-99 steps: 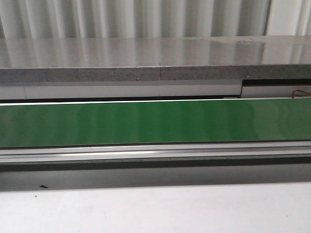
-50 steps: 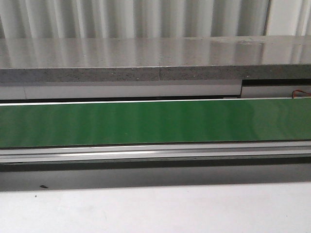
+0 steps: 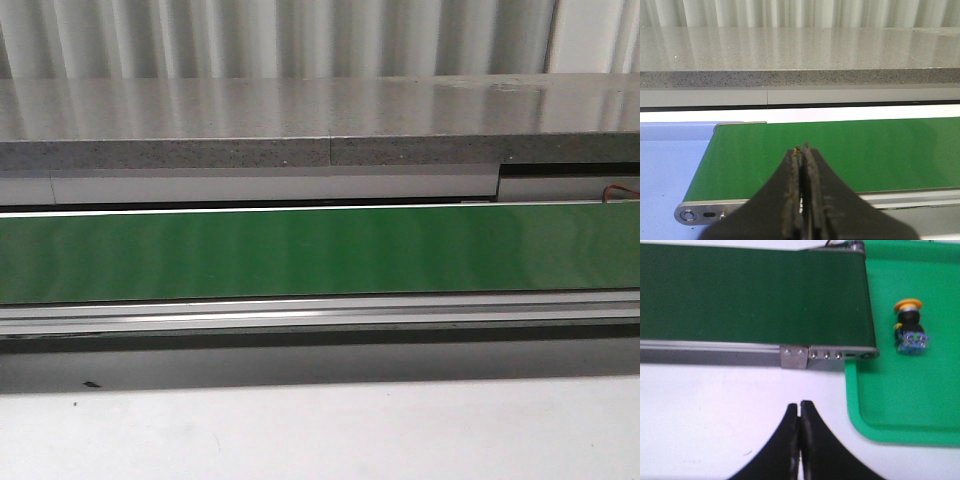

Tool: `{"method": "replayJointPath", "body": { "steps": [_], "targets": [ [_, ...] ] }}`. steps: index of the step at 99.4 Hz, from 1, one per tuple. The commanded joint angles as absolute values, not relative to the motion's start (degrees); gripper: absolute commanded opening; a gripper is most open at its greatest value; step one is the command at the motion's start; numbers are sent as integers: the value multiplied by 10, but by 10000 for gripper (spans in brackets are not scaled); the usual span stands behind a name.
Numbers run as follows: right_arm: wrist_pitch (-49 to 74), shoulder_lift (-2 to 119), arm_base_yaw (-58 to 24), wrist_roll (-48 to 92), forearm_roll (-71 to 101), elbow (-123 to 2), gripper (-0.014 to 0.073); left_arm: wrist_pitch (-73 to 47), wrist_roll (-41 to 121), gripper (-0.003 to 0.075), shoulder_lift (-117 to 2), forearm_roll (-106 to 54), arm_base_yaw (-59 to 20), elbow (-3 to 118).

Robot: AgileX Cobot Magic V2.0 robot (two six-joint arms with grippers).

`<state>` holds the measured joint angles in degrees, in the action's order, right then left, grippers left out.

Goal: Move button from right to left

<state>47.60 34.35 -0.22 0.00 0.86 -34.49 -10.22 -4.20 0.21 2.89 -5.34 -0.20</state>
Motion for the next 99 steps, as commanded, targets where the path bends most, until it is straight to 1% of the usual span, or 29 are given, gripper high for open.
{"method": "replayJointPath", "body": {
  "steps": [1, 16, 23, 30, 33, 35, 40, 42, 43, 47, 52, 54, 58, 68, 75, 84, 99],
  "targets": [
    [485, 384, -2, 0, 7, -382, -67, -57, -43, -21, 20, 28, -54, -24],
    [515, 438, -2, 0, 7, -411, -63, -57, -43, -21, 20, 28, -54, -24],
    [535, 464, -2, 0, 7, -427, -22, -57, -43, -21, 20, 28, -54, -24],
    [555, 492, -2, 0, 7, -443, 87, -57, -43, -20, 20, 28, -54, -24],
    [563, 506, -2, 0, 7, -452, 167, -57, -43, -21, 20, 28, -54, -24],
    [566, 512, -2, 0, 7, -457, 202, -57, -43, -21, 20, 28, -54, -24],
    [570, 534, -2, 0, 7, -469, 351, -57, -43, -21, 20, 28, -54, -24],
    [571, 539, -2, 0, 7, -473, 388, -57, -43, -20, 20, 28, -54, -24],
    [571, 544, -2, 0, 7, -475, 423, -57, -43, -20, 20, 28, -54, -24],
    [572, 559, -2, 0, 7, -485, 517, -57, -43, -21, 20, 28, -54, -24],
    [572, 575, -2, 0, 7, -496, 589, -57, -43, -20, 20, 28, -54, -24],
    [573, 581, -2, 0, 7, -502, 604, -57, -43, -20, 20, 28, -54, -24],
    [576, 593, -2, 0, 7, -511, 607, -57, -43, -20, 20, 28, -54, -24],
    [576, 626, 2, 0, 4, -539, 582, -57, -43, -20, 20, 28, -54, -24],
    [578, 648, 20, 0, 4, -559, 581, -57, -43, -21, 20, 28, -54, -24],
    [584, 672, 61, 0, 0, -582, 581, -57, -43, -21, 20, 28, -54, -24],
    [582, 716, 153, 0, -14, -617, 581, -57, -43, -21, 20, 28, -54, -24]
  ]
}}
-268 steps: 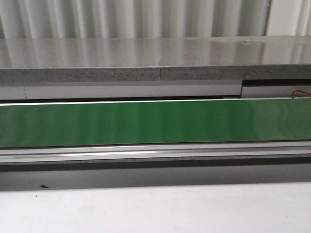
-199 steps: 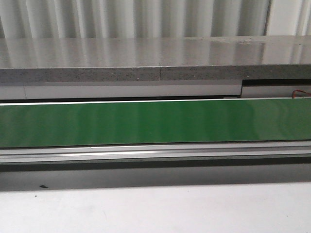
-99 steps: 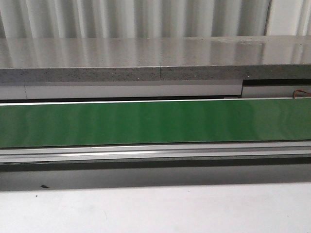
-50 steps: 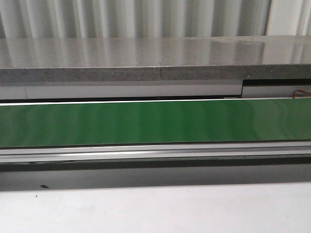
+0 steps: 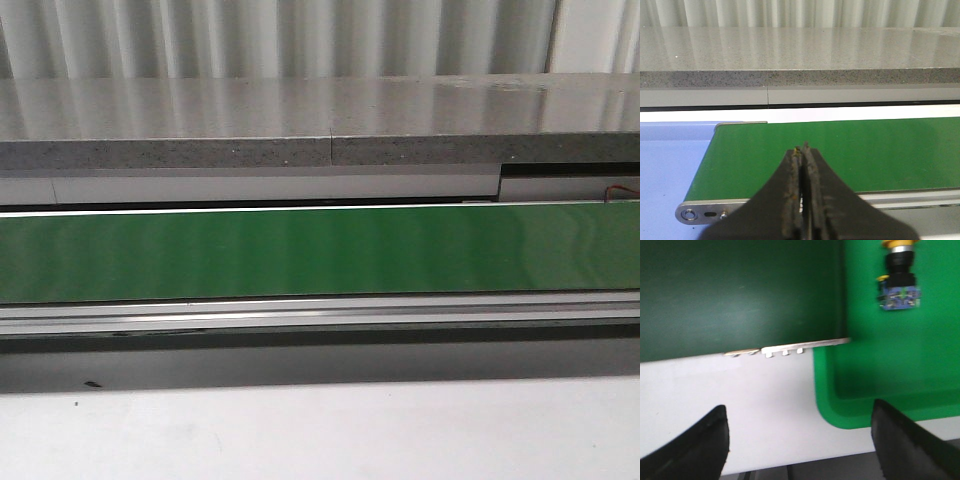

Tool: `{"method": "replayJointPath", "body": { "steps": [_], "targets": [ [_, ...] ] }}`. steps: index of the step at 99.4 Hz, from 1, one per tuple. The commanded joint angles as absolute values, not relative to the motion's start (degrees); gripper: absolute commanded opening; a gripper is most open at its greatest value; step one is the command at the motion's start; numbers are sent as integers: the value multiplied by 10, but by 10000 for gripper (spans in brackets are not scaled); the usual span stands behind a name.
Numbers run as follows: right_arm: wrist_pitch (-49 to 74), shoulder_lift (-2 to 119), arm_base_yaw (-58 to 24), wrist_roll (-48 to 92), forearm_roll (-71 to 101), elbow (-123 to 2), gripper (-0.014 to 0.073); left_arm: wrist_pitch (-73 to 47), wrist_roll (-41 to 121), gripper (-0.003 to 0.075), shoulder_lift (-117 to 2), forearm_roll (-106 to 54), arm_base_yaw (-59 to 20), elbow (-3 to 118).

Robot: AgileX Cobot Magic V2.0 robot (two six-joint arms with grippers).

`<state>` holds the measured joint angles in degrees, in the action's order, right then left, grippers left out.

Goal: Move button from right to left
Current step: 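Reach the right gripper into the green tray and grasp the yellow button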

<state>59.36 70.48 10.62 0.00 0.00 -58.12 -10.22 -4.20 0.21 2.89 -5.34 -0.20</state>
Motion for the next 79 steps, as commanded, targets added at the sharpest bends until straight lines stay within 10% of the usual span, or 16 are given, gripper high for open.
{"method": "replayJointPath", "body": {
  "steps": [1, 79],
  "targets": [
    [582, 719, 157, 0, -14, -618, 581, -57, -43, -21, 20, 28, -54, -24],
    [523, 1032, 277, 124, 29, -740, 581, -57, -43, -21, 20, 28, -54, -24]
  ]
}}
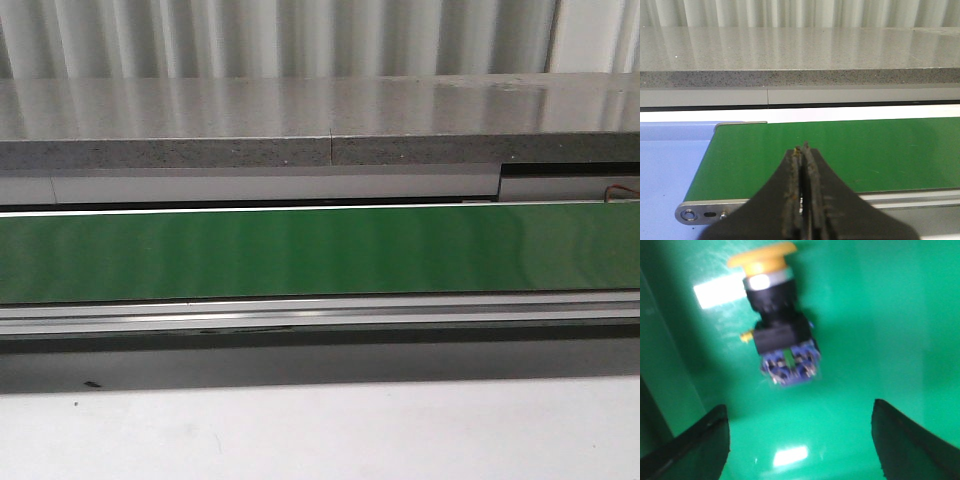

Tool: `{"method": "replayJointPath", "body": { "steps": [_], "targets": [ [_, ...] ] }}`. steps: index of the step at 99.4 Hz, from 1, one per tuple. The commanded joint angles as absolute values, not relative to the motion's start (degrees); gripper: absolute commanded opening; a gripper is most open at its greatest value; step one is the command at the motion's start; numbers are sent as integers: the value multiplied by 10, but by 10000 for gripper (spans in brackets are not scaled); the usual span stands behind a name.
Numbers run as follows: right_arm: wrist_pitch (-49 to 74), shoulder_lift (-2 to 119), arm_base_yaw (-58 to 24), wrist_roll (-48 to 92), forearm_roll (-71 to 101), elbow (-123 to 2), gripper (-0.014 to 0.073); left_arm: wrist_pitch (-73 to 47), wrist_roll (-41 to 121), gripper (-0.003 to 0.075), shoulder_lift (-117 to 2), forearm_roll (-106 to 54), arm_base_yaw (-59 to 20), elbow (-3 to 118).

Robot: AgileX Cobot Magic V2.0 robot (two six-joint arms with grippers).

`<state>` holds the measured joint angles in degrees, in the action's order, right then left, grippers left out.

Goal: Move button from right to left
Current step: 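Reach the right gripper into the green tray and grasp the yellow button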

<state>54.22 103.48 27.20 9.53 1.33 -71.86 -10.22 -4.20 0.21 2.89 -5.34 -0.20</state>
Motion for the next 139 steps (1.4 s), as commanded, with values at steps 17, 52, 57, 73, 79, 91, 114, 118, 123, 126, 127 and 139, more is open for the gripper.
{"method": "replayJointPath", "body": {
  "steps": [17, 52, 57, 73, 79, 91, 114, 118, 123, 126, 127, 139],
  "targets": [
    [496, 1075, 276, 130, 29, -742, 581, -57, -43, -21, 20, 28, -54, -24],
    [468, 1095, 276, 131, 27, -752, 311, -57, -43, -20, 20, 28, -54, -24],
    [473, 1094, 276, 131, 27, -758, 253, -57, -43, -20, 20, 28, -54, -24],
    [503, 1088, 276, 131, 28, -781, 238, -57, -43, -21, 20, 28, -54, -24],
    [513, 1077, 275, 131, 34, -783, 238, -57, -43, -20, 20, 28, -54, -24],
    [527, 1037, 266, 129, 39, -783, 238, -57, -43, -20, 20, 28, -54, -24],
    [541, 950, 215, 88, 41, -783, 238, -57, -43, -20, 20, 28, -54, -24],
    [546, 937, 199, 84, 41, -783, 238, -57, -43, -20, 20, 28, -54, -24],
    [555, 925, 179, 71, 41, -783, 238, -57, -43, -20, 20, 28, -54, -24],
    [562, 919, 165, 59, 41, -783, 238, -57, -43, -21, 20, 28, -54, -24],
    [564, 917, 159, 53, 41, -783, 238, -57, -43, -21, 20, 28, -54, -24],
    [578, 913, 109, 8, 41, -782, 238, -57, -43, -21, 20, 28, -54, -24]
  ]
}}
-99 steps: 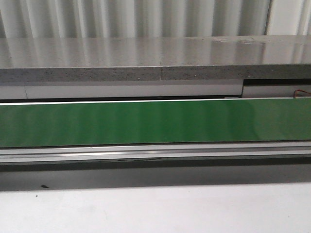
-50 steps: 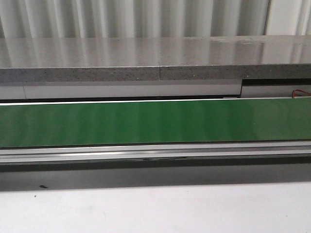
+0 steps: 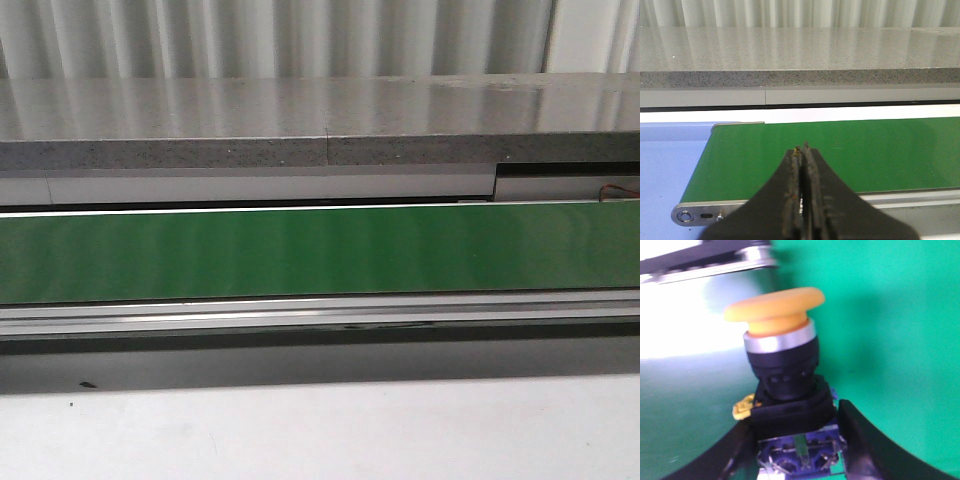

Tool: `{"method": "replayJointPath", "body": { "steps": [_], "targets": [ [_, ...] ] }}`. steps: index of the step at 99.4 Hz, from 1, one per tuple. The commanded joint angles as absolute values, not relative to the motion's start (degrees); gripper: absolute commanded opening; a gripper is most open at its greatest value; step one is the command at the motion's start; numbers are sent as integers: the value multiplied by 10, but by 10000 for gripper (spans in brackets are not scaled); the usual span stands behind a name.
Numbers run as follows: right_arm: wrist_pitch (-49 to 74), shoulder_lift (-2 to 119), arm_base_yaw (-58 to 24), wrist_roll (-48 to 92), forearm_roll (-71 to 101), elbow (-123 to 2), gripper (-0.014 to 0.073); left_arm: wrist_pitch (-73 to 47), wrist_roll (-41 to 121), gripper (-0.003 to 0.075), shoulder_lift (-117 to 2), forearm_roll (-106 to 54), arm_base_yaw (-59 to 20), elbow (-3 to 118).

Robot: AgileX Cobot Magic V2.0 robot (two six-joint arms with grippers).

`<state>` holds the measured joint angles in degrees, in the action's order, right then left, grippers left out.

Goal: Move button from right to left
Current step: 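Reach the right gripper into the green tray and grasp the yellow button, then lower the button onto the belt with the right gripper and release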

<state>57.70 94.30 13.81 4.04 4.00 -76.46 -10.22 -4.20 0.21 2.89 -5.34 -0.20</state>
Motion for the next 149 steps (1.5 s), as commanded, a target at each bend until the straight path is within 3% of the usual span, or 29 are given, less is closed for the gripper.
{"method": "replayJointPath", "body": {
  "steps": [1, 34, 62, 69, 84, 92, 128, 135, 149],
  "targets": [
    [578, 913, 102, 0, 41, -781, 238, -57, -43, -20, 20, 28, -54, -24],
    [515, 925, -43, -115, 41, -737, 238, -57, -43, -20, 20, 28, -54, -24],
    [493, 987, -76, -142, 41, -734, 246, -57, -43, -20, 20, 28, -54, -24],
    [492, 988, -76, -142, 41, -734, 310, -57, -43, -21, 20, 28, -54, -24],
    [486, 976, -77, -135, 41, -734, 568, -57, -43, -21, 20, 28, -54, -24],
    [480, 960, -85, -121, 41, -733, 610, -57, -43, -20, 20, 28, -54, -24],
    [473, 862, -156, -74, 31, -703, 579, -57, -43, -21, 20, 28, -54, -24],
    [458, 837, -170, -74, 25, -676, 497, -57, -43, -20, 20, 28, -54, -24],
    [408, 781, -185, -74, 10, -608, 208, -57, -43, -20, 20, 28, -54, -24]
  ]
}}
